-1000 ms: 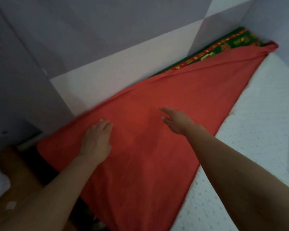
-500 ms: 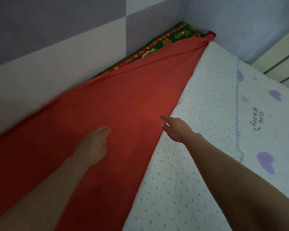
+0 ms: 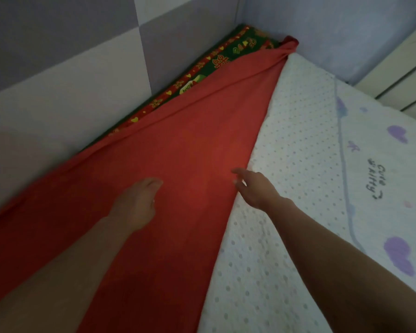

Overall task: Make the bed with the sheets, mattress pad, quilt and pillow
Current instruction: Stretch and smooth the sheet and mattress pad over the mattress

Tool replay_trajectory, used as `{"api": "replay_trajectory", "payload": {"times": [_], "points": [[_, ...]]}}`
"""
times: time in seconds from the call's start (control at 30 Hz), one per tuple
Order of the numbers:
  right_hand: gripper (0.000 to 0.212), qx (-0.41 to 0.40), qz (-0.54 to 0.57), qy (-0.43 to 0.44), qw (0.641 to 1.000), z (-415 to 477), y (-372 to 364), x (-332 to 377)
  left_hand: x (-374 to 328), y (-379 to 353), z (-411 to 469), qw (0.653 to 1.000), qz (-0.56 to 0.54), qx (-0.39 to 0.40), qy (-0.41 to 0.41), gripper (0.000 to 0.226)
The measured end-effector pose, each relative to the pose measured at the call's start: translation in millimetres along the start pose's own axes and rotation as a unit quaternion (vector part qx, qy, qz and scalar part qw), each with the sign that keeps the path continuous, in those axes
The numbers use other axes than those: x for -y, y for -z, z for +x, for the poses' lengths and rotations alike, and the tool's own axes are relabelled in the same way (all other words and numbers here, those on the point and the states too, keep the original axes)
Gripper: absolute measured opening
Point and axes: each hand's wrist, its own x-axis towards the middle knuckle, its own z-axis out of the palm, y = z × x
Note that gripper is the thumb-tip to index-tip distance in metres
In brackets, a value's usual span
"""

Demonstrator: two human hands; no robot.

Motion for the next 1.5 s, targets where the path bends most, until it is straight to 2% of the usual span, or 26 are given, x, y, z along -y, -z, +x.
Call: {"api": "replay_trajectory", "payload": {"times": [0.1,0.23,0.33,0.43,0.57,0.7,0.8,0.93,1.03,1.17,1.23,1.33,1.43,1.5], "points": [[0.042,-0.011,-0.003,0.004,1.0,56,0,14,23,13,47,1.0,0.013,-0.01,0.021,0.062],[0.039,-0.031,-0.003,0.022,0.999,129,0,38,48,35,102,0.994,0.03,-0.083,0.065,0.062],[0.038,-0.044,-0.01,0.041,0.998,180,2,61,64,50,133,0.985,0.044,-0.13,0.103,0.046],[0.035,-0.059,-0.012,0.058,0.997,225,0,87,80,57,154,0.979,0.051,-0.138,0.139,0.028],[0.032,-0.083,-0.042,0.098,0.991,266,-4,118,94,57,162,0.98,0.043,-0.143,0.131,0.027],[0.043,-0.104,-0.051,0.118,0.986,290,-10,141,97,58,162,0.977,0.037,-0.173,0.117,0.018],[0.045,-0.105,-0.133,0.123,0.978,298,-5,148,99,58,163,0.971,0.027,-0.211,0.105,0.012],[0.032,-0.149,-0.233,0.103,0.955,302,8,148,102,58,162,0.969,0.028,-0.229,0.084,0.006],[0.022,-0.205,-0.169,0.068,0.962,306,18,151,104,61,160,0.967,0.07,-0.235,0.074,0.017],[0.003,-0.284,0.005,0.108,0.953,321,30,189,109,78,163,0.953,0.025,-0.285,0.104,0.014],[0.004,-0.295,0.044,0.111,0.948,328,28,198,109,82,164,0.949,0.029,-0.294,0.105,0.013],[0.01,-0.258,0.082,0.117,0.956,337,8,190,105,65,161,0.953,0.087,-0.276,0.093,0.025],[0.026,-0.109,0.133,0.101,0.98,337,-18,178,109,26,156,0.961,0.099,-0.254,0.05,0.036],[0.036,-0.031,0.127,0.077,0.988,338,-30,171,114,11,152,0.969,0.095,-0.224,0.046,0.048]]}}
